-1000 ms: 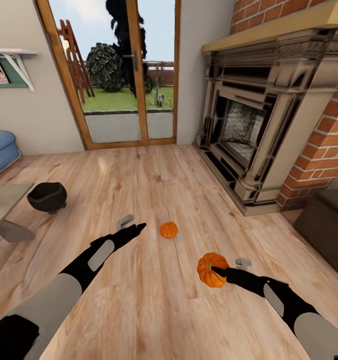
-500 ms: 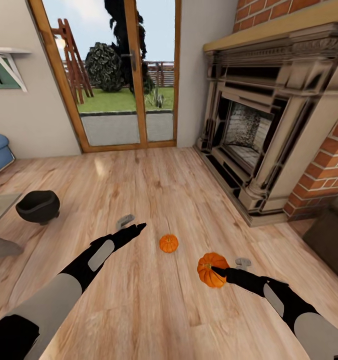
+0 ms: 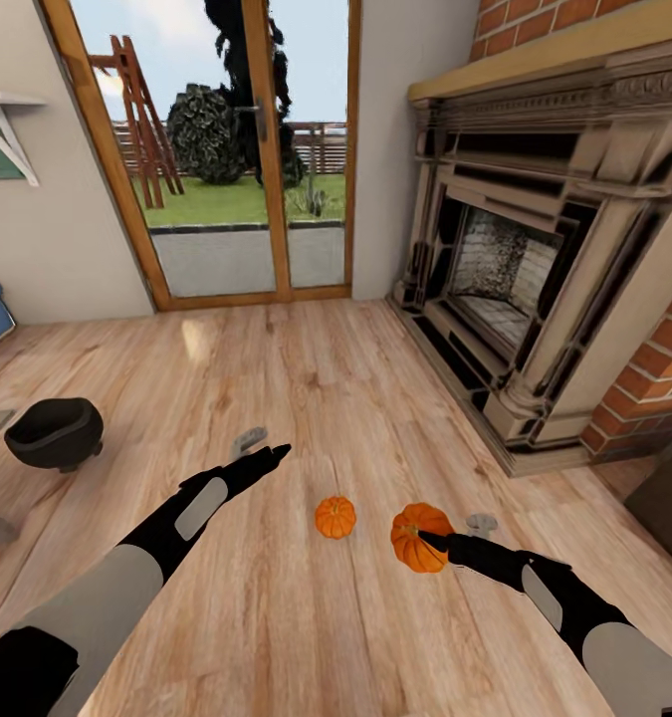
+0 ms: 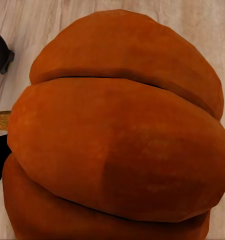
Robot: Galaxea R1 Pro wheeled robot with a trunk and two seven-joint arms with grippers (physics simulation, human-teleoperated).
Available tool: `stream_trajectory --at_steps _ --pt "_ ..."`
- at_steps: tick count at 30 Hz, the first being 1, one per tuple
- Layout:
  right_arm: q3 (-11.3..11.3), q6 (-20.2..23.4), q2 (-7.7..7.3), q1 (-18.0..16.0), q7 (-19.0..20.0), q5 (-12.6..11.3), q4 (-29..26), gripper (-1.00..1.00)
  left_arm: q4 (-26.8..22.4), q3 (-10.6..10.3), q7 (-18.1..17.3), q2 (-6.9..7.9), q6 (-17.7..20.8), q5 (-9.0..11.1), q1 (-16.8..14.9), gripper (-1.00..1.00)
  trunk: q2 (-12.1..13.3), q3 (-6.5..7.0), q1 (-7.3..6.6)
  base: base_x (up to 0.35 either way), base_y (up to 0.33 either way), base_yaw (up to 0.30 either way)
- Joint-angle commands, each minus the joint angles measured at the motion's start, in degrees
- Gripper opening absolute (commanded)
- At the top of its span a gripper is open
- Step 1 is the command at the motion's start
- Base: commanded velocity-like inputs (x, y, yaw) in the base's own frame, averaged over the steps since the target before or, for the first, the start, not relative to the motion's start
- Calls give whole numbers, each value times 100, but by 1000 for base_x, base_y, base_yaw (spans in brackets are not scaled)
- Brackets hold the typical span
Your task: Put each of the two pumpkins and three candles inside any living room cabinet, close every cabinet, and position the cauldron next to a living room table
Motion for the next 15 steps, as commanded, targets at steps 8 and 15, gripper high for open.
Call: stream_trajectory --at_steps 8,15 --pt "-8 3 1 -1 -5 -20 -4 -100 0 0 0 6 0 0 0 100 0 0 0 337 0 0" --pt "-17 3 1 -1 2 -20 -4 -100 119 8 0 -2 0 7 0 100 0 0 0 337 0 0"
